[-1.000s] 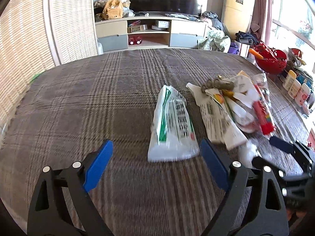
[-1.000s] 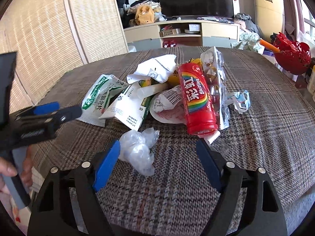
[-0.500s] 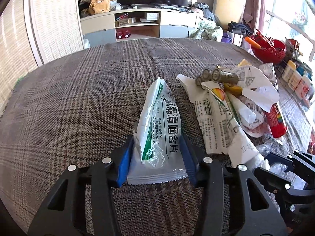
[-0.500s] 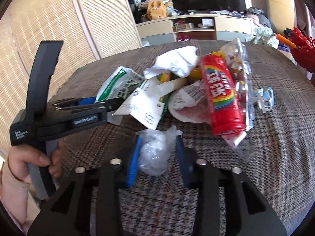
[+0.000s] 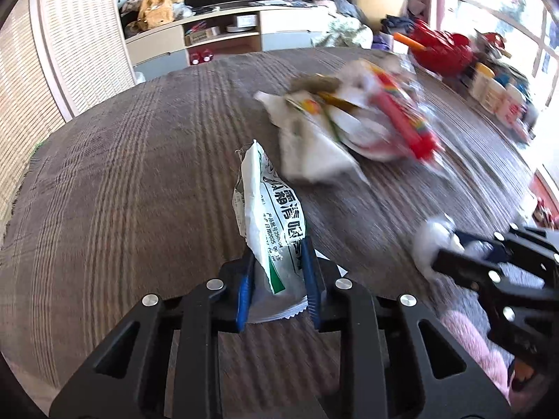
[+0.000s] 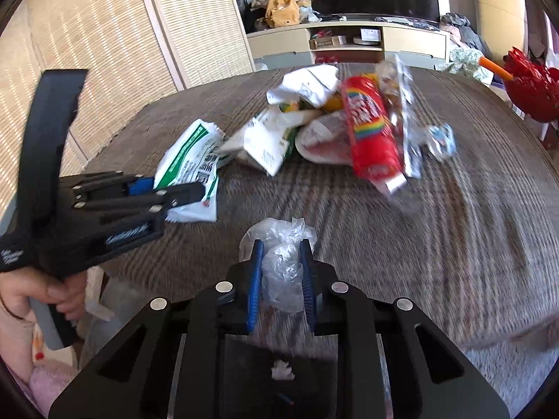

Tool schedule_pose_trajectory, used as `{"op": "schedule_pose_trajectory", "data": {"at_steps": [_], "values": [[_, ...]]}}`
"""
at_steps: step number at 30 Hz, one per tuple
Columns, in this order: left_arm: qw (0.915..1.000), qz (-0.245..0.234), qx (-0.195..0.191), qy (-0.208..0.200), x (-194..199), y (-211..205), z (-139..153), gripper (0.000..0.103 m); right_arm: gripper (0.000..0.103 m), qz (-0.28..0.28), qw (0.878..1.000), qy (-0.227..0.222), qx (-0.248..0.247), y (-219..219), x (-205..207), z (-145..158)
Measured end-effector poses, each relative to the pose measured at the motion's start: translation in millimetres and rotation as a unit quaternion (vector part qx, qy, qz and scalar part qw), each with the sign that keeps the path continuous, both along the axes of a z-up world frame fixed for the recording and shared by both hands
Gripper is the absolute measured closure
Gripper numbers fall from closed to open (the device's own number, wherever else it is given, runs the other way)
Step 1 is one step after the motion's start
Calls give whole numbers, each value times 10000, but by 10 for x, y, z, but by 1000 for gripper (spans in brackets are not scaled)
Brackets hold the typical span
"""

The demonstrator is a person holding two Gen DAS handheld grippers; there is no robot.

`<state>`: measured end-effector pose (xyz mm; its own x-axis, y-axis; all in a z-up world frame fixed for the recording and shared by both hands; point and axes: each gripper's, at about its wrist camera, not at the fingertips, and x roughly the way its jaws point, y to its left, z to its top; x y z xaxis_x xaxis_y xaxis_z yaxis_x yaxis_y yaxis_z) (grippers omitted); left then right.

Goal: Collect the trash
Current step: 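Lower both held items into the bin and open both tools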

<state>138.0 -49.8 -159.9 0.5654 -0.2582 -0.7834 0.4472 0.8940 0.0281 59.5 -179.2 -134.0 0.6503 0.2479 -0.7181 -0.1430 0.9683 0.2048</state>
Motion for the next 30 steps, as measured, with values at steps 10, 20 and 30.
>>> {"op": "schedule_pose_trajectory", "data": {"at_steps": [10,20,30], "values": [[9990,30,-432,91,-903,-75,93,80,83,-193,9997,106,83,-276,-574,-24],[9925,240,-977,691,-1500,-231,-361,81,83,-349,9978,514,218,-464,-877,-278],[9867,237,-702,1450,-1590,-402,-1076,82,83,-268,9925,1154,304,-385,-815,-789]]}}
